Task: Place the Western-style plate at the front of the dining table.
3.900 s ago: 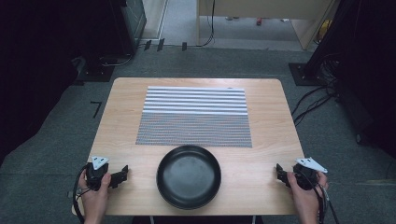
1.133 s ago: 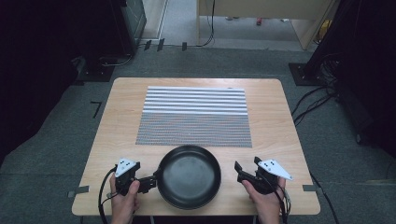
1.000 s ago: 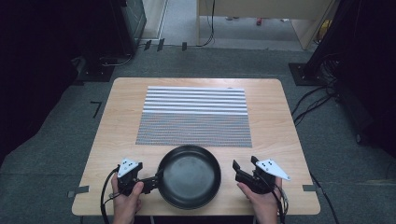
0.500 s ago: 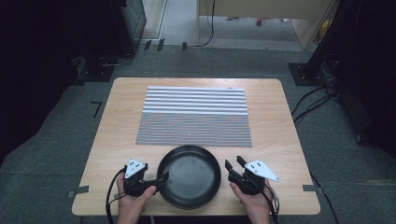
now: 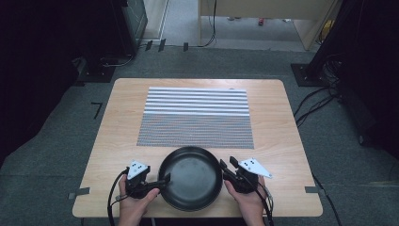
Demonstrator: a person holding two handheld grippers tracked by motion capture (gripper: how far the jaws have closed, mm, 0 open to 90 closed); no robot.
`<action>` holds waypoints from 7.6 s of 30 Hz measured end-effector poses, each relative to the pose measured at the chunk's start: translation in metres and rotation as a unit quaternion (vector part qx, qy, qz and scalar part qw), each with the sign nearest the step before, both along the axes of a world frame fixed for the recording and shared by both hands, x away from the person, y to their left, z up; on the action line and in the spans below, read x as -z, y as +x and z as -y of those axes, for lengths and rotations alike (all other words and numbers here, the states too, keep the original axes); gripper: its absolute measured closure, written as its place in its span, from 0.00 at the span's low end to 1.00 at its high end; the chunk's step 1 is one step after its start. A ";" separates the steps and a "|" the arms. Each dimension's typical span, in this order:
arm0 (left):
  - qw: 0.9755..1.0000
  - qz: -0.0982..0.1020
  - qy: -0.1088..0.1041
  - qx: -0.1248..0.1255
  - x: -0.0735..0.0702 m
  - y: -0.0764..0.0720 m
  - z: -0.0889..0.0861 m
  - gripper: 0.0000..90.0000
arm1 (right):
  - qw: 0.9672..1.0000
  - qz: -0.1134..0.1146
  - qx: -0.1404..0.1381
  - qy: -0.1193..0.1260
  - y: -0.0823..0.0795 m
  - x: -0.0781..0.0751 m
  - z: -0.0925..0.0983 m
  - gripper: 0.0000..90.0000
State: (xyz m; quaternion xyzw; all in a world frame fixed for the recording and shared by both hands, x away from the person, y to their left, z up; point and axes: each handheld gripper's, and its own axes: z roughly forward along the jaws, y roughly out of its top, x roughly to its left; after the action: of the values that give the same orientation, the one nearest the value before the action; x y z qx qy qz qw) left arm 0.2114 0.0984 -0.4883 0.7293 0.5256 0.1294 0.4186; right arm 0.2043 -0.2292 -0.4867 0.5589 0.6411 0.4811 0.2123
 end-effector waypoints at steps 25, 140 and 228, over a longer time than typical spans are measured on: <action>0.999 -0.021 -0.017 0.033 0.003 0.000 -0.005 0.66 | 0.990 -0.098 -0.028 0.099 0.006 0.011 0.006 0.88; 0.991 -0.047 -0.126 0.020 -0.008 0.001 -0.027 0.82 | 0.951 -0.171 -0.005 0.258 0.007 0.013 -0.002 0.95; 0.987 -0.067 -0.142 0.024 -0.060 0.119 0.003 0.83 | 0.951 -0.153 0.011 0.269 0.121 -0.050 0.029 0.92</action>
State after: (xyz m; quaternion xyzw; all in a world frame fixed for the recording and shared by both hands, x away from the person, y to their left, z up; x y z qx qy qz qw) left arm 0.3301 0.0949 -0.4288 0.6817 0.5478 -0.0061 0.4849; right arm 0.3256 -0.2579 -0.4364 0.6691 0.5063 0.5425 -0.0412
